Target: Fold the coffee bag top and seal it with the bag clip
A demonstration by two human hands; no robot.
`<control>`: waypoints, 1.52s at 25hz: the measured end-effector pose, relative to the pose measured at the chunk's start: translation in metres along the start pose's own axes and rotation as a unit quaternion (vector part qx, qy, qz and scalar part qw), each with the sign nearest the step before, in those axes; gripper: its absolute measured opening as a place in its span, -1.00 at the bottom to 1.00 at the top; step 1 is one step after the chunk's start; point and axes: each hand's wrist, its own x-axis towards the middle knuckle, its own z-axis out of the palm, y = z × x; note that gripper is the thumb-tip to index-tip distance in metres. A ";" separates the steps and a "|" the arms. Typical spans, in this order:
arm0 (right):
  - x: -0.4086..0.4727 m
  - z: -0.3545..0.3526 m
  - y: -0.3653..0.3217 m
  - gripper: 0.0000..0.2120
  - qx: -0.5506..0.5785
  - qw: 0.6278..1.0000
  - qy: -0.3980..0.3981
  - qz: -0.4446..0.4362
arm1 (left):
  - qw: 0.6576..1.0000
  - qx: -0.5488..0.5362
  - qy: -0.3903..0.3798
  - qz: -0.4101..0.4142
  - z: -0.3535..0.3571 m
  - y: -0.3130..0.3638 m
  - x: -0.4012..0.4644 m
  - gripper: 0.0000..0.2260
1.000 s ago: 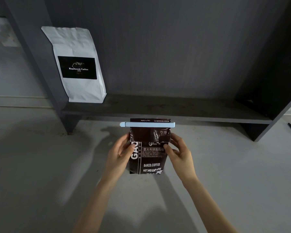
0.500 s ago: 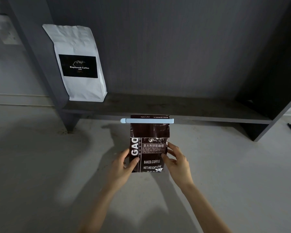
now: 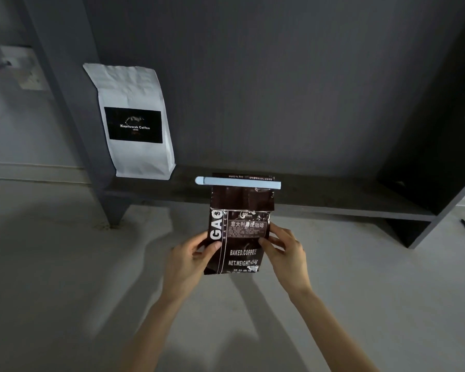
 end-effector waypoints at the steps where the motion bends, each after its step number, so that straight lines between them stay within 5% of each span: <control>1: 0.008 -0.001 -0.010 -0.73 -0.002 1.000 -0.003 -0.014 | 1.000 -0.008 0.004 0.009 -0.005 0.005 0.009 -0.71; 8: 0.083 0.015 -0.068 -0.68 -0.054 0.992 -0.007 -0.114 | 0.993 0.002 0.098 0.068 -0.037 0.035 0.083 -0.60; 18: 0.164 0.063 -0.083 -0.71 -0.076 0.986 -0.068 -0.135 | 0.990 0.006 0.093 0.104 -0.055 0.018 0.183 -0.66; 31: 0.148 0.082 -0.055 -0.41 -0.138 0.971 -0.135 -0.142 | 0.993 -0.007 0.099 0.057 -0.044 -0.004 0.180 -0.69; 38: 0.154 0.049 -0.075 -0.23 -0.240 0.952 -0.140 -0.132 | 0.967 0.075 0.190 0.153 -0.059 0.016 0.162 -0.68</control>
